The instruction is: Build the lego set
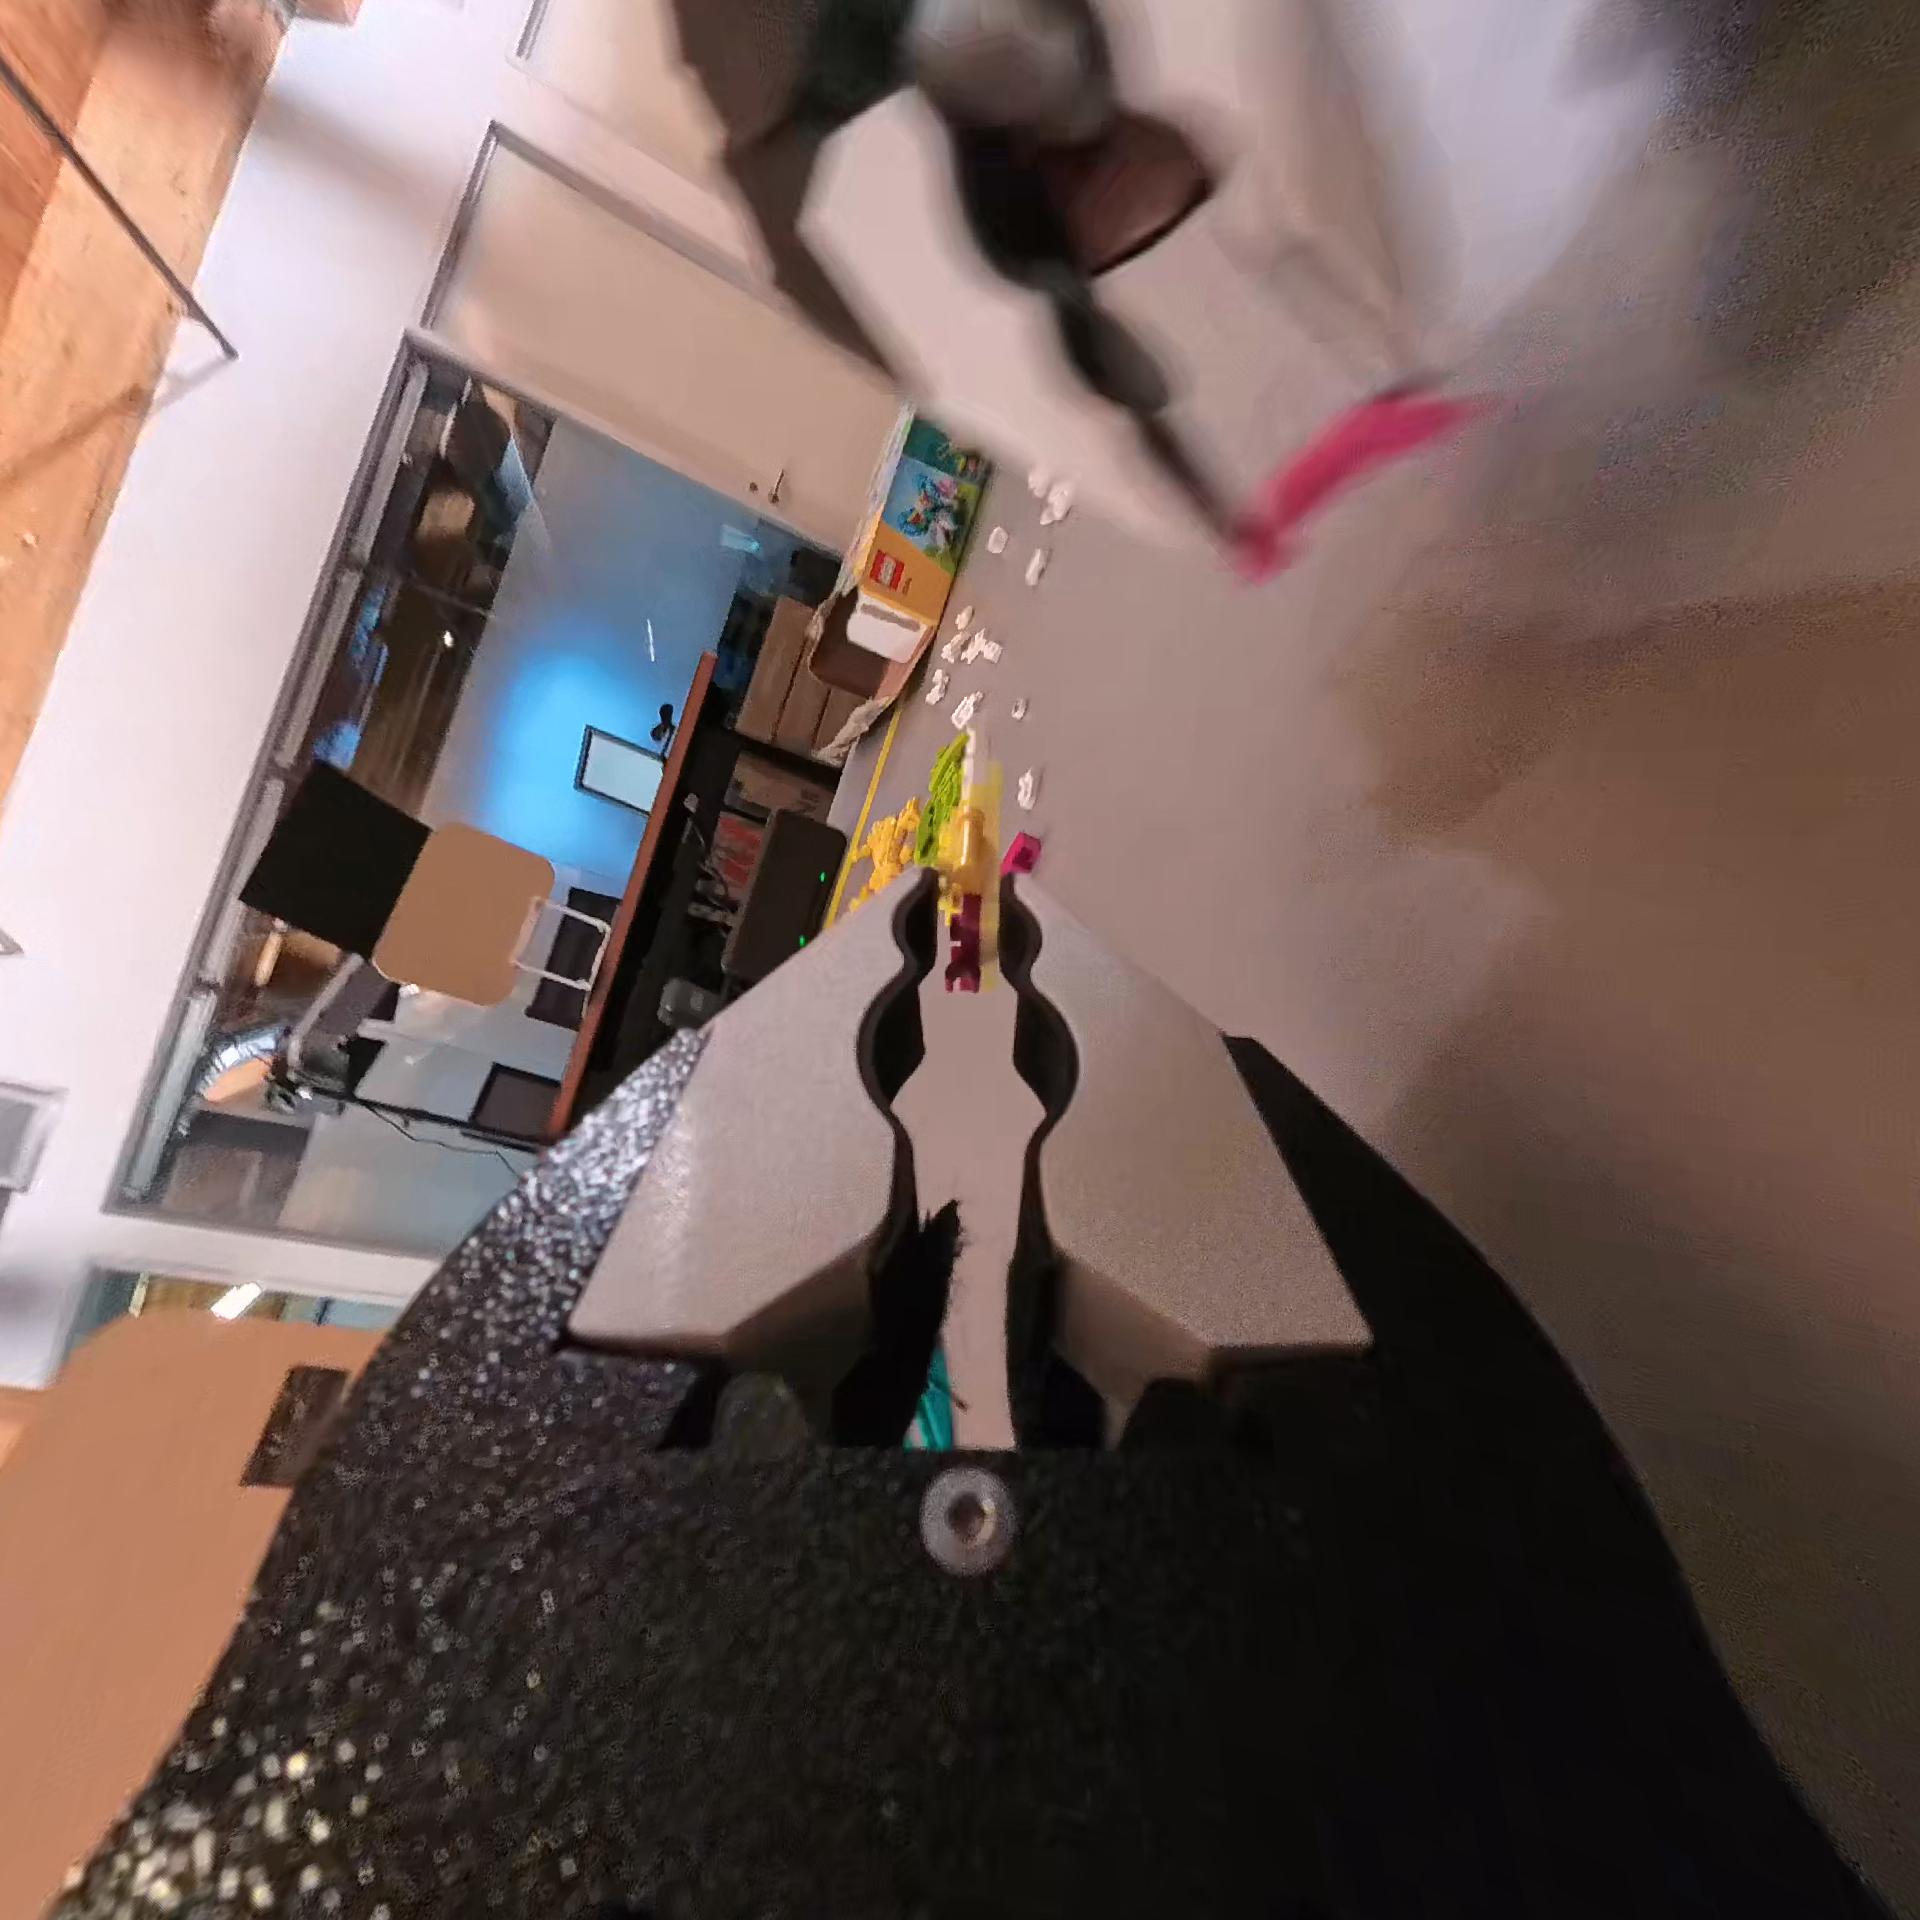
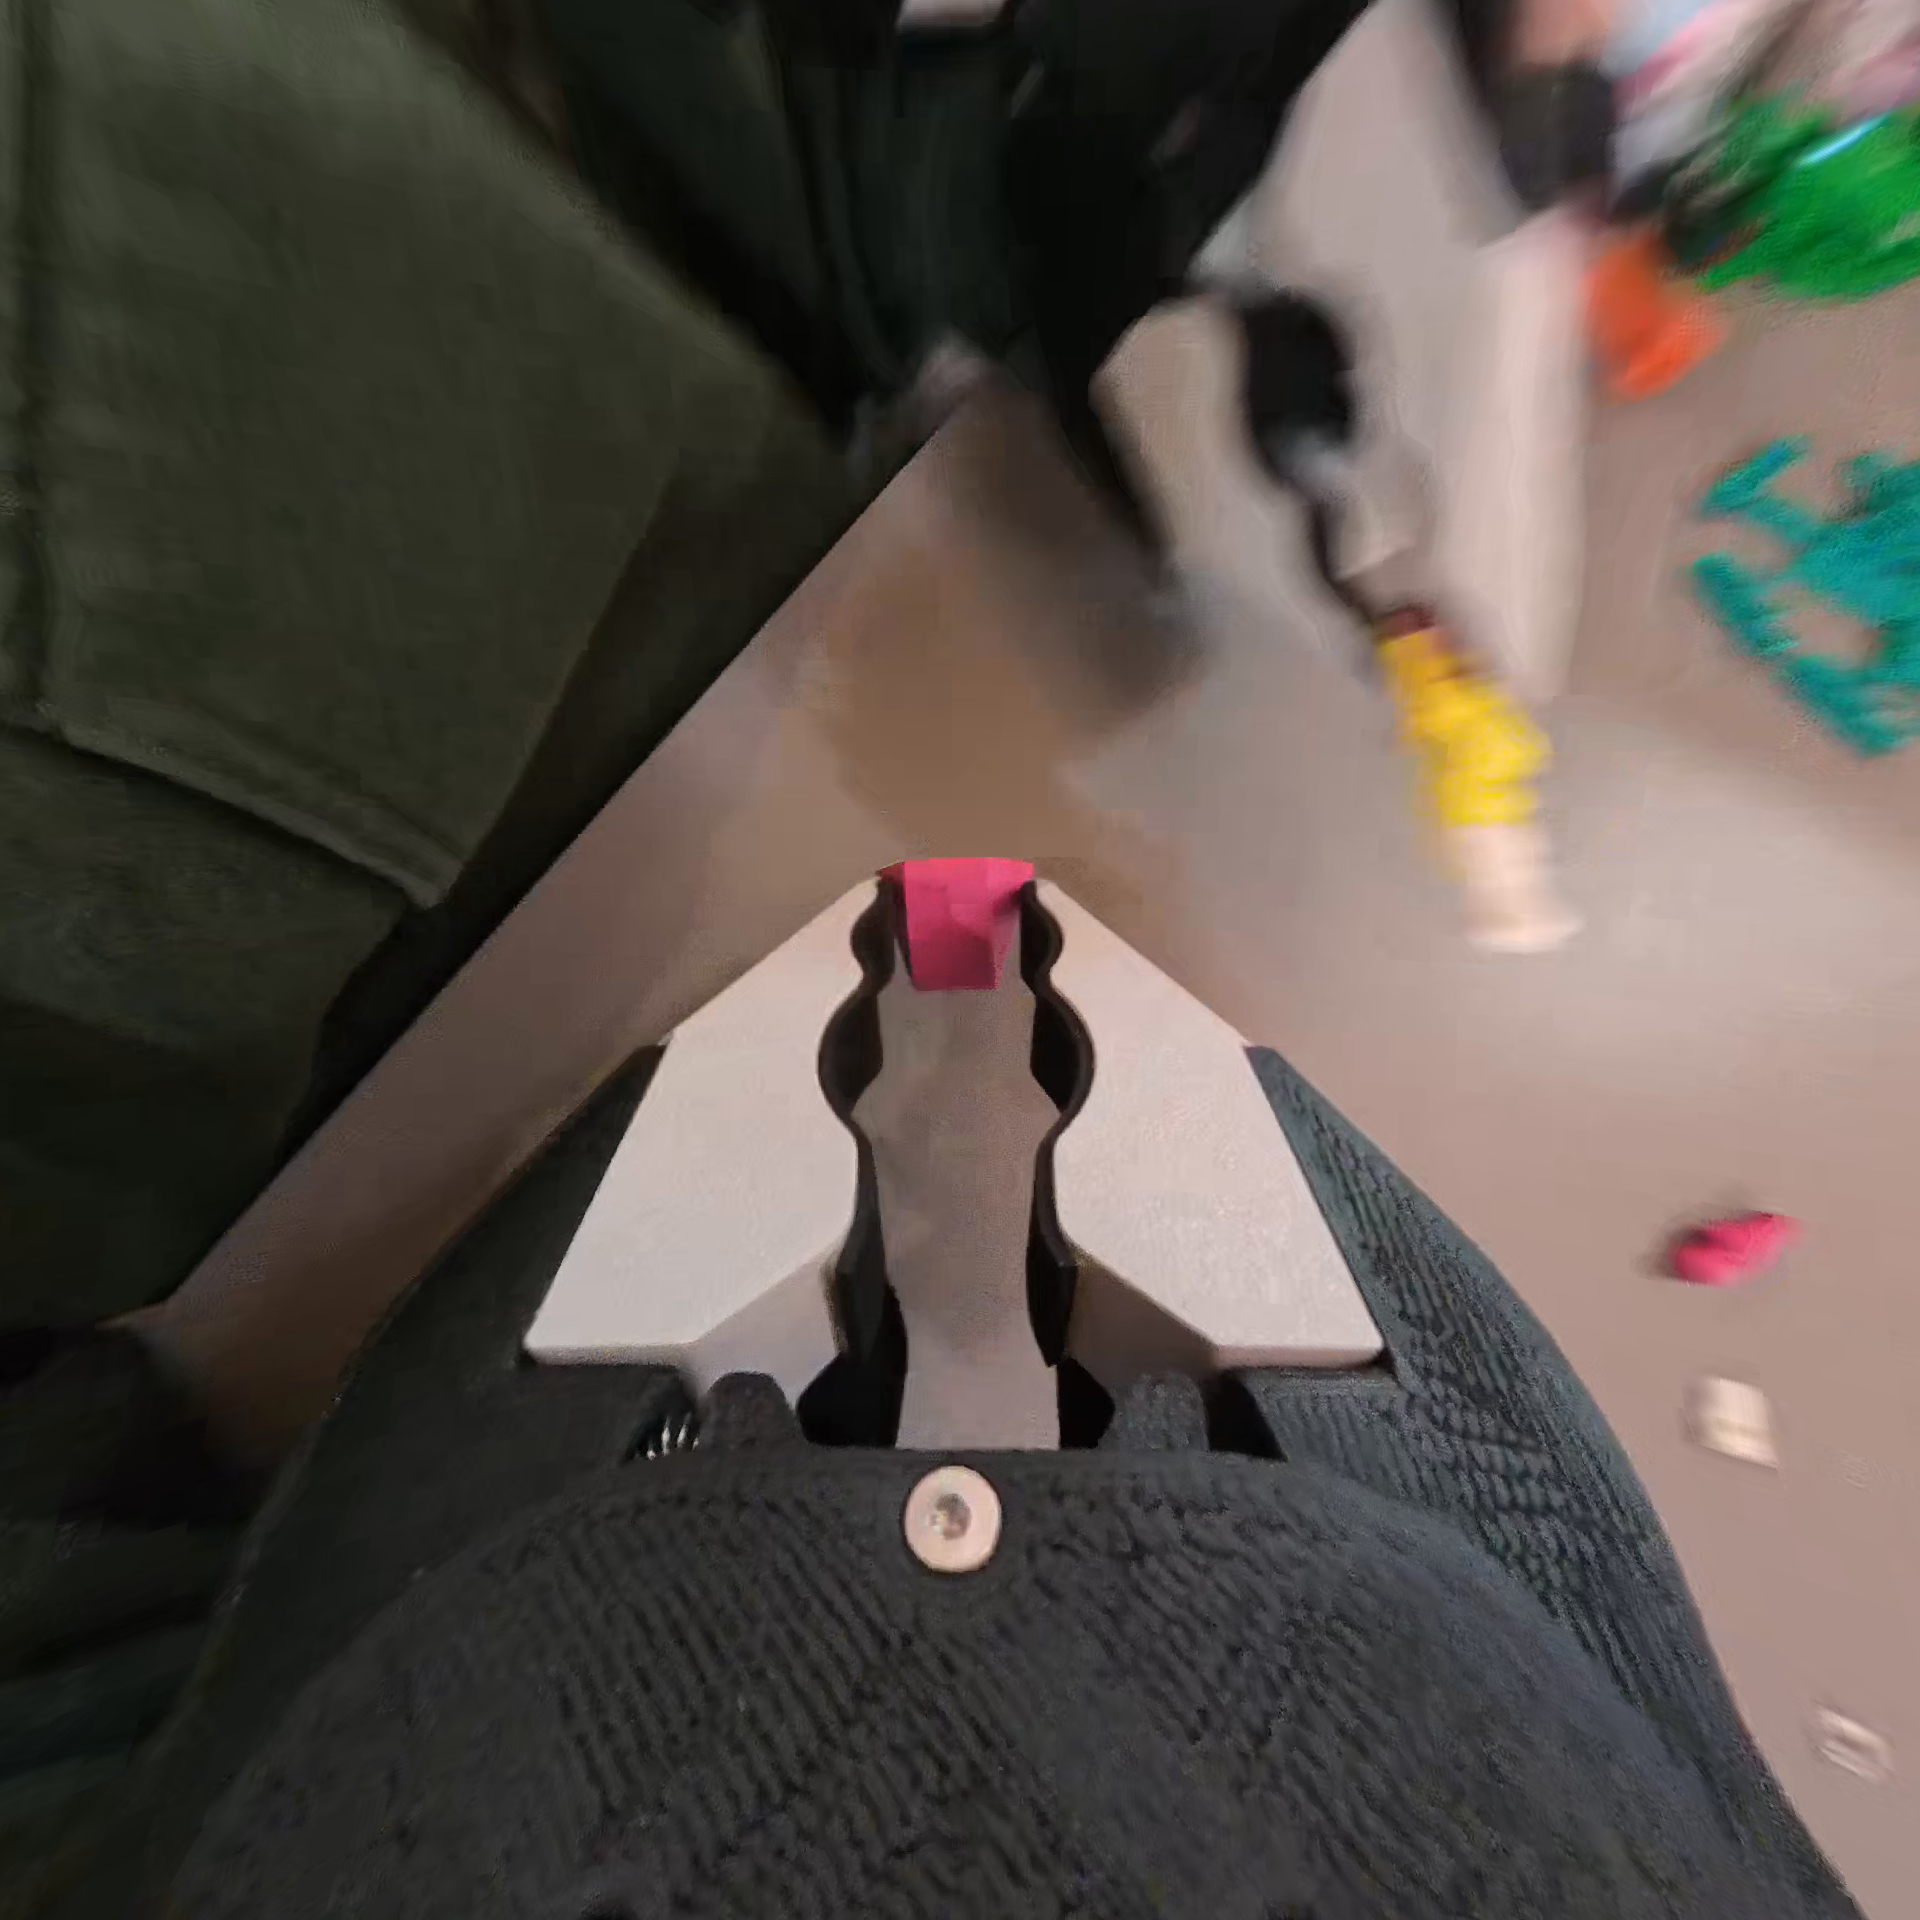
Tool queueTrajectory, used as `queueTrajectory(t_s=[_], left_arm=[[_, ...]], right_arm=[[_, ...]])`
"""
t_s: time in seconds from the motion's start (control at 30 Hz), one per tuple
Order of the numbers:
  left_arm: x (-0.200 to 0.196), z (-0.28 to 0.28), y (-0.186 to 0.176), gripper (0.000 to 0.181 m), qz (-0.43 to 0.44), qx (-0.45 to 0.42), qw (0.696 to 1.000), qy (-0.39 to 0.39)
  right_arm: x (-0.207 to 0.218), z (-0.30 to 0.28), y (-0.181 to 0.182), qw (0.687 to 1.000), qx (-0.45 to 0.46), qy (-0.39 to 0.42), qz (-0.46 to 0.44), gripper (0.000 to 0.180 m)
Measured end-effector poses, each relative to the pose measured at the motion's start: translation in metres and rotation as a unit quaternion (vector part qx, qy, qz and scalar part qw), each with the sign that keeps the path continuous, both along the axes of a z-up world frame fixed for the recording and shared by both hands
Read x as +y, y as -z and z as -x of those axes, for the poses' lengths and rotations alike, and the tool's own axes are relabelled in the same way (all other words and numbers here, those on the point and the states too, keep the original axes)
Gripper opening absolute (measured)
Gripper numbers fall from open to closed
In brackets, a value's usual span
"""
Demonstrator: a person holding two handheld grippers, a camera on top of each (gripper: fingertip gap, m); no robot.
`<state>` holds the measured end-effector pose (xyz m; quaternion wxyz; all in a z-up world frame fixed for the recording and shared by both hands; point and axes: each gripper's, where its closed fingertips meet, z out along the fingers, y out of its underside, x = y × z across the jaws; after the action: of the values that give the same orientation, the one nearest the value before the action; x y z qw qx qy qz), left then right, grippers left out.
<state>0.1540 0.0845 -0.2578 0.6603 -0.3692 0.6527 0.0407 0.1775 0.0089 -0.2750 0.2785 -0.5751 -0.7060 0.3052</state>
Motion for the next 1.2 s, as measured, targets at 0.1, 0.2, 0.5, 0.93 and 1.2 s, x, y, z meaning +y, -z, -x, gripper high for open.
queueTrajectory(t_s=[0.1,0.2,0.5,0.93,1.2], left_arm=[[-0.005,-0.003,0.001,0.009,-0.044,0.02,0.999,0.01],[-0.006,-0.003,-0.001,0.008,-0.076,0.027,0.997,0.012],[-0.016,-0.006,-0.002,0.008,-0.15,0.052,0.987,0.026],[-0.02,-0.005,-0.007,0.008,-0.169,0.043,0.984,0.026],[-0.02,-0.005,-0.008,0.009,-0.165,0.038,0.985,0.025]], right_arm=[[0.039,0.004,-0.032,0.999,0.046,0.023,-0.01,0.022],[0.061,0.006,-0.025,1.0,0.013,0.016,0.02,0.022],[0.058,0.012,-0.023,0.993,-0.017,-0.068,0.099,0.022],[0.056,0.016,-0.026,0.988,-0.058,-0.088,0.109,0.022],[0.057,0.017,-0.028,0.991,-0.058,-0.082,0.086,0.024]])
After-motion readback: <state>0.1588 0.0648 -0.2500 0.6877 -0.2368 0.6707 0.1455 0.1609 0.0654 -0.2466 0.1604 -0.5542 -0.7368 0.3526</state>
